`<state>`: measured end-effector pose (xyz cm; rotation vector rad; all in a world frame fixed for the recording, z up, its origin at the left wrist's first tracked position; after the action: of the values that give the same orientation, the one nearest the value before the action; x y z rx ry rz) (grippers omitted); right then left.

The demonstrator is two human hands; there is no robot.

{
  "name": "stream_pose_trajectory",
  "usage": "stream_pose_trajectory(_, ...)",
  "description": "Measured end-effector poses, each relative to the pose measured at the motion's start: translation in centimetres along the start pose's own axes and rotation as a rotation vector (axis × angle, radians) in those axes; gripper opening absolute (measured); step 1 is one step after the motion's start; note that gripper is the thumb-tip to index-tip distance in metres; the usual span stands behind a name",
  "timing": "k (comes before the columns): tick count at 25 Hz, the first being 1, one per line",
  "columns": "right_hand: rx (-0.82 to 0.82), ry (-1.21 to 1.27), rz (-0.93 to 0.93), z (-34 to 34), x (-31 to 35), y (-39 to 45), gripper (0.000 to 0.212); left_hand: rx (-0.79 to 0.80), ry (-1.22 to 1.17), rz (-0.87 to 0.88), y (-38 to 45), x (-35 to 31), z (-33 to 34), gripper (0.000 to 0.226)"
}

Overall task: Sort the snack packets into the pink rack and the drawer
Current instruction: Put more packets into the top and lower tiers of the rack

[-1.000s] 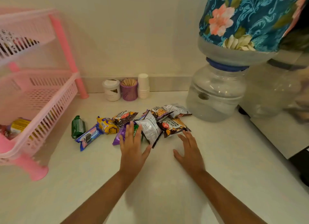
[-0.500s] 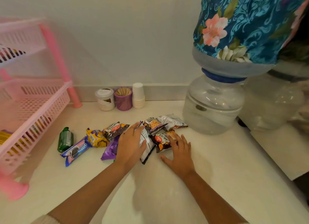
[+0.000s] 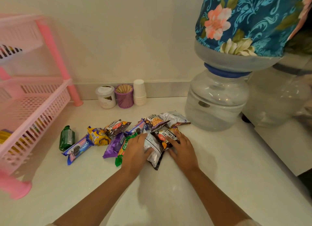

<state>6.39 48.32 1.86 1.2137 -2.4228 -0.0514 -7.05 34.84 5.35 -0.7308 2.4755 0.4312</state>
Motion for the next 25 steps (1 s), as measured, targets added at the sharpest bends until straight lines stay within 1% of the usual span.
stream_pose_trajectory(5,-0.007,0.138,0.018,-1.0,-0.3,-0.7,0.038,0.016,-0.134,-0.043,-1.4,0.1,0.0,0.045)
stream_pose_trajectory(8,-0.041,0.217,0.019,-1.5,-0.2,-2.0,0.04,-0.015,-0.291,-0.126,-2.7,0.4,-0.5,0.038)
stream_pose_trajectory(10,-0.082,0.287,0.008,-1.7,0.1,-3.1,0.041,-0.042,-0.405,-0.142,-3.9,0.5,-0.7,0.036)
stream_pose_trajectory(12,-0.127,0.363,0.006,-1.9,0.5,-4.1,0.042,-0.046,-0.466,-0.151,-5.0,0.4,-0.9,0.033)
stream_pose_trajectory(15,-0.144,0.437,0.078,-1.6,1.0,-5.2,0.041,-0.036,-0.511,-0.164,-5.9,0.2,-1.6,0.031)
stream_pose_trajectory(18,-0.228,0.654,0.175,-1.2,1.8,-6.0,0.037,-0.037,-0.613,-0.172,-6.9,0.1,-3.1,0.034)
stream_pose_trajectory(21,-0.317,0.805,0.182,-1.7,3.8,-6.2,0.029,-0.071,-0.588,-0.191,-8.6,0.5,-4.8,0.034)
stream_pose_trajectory(23,-0.326,0.875,0.199,-2.1,5.4,-6.0,0.024,-0.11,-0.596,-0.196,-9.9,0.8,-5.9,0.035)
stream_pose_trajectory(25,-0.298,0.969,0.236,-2.3,7.1,-5.4,0.02,-0.152,-0.608,-0.201,-11.1,1.2,-7.3,0.035)
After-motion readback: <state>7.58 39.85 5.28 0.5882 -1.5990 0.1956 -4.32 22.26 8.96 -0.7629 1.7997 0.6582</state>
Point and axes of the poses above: each hand's wrist, its own y-axis towards the middle knuckle, its own z-axis out of the palm, x = y × z, the point moved 3 cm from there along y, towards the middle knuckle, and after that the axes turned 6 degrees about x, right-handed, at the moved point
